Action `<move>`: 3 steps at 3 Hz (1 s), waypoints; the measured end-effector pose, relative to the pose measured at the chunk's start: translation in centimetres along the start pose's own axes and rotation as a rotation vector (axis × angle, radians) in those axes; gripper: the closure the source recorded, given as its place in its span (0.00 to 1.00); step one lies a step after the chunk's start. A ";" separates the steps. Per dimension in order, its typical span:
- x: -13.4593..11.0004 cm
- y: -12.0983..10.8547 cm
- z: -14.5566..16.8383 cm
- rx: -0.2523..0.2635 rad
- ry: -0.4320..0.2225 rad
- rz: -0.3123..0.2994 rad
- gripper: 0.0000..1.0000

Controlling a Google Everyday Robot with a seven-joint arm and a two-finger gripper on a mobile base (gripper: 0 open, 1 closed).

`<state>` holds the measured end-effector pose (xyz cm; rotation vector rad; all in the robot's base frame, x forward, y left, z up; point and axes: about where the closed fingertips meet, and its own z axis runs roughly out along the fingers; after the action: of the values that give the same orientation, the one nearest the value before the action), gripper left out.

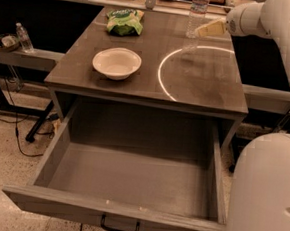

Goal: Place water bottle into top drawer

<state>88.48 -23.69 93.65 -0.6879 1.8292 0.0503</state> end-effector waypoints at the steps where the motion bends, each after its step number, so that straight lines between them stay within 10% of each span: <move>1: 0.0 0.1 0.0 -0.002 0.002 -0.001 0.00; 3: -1.0 0.8 3.8 0.081 -0.041 0.091 0.00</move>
Offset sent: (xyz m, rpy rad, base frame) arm 0.0206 0.0358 -0.0022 0.1118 -0.0499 -0.0981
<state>91.55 -21.28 92.85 -0.5430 1.8124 0.0496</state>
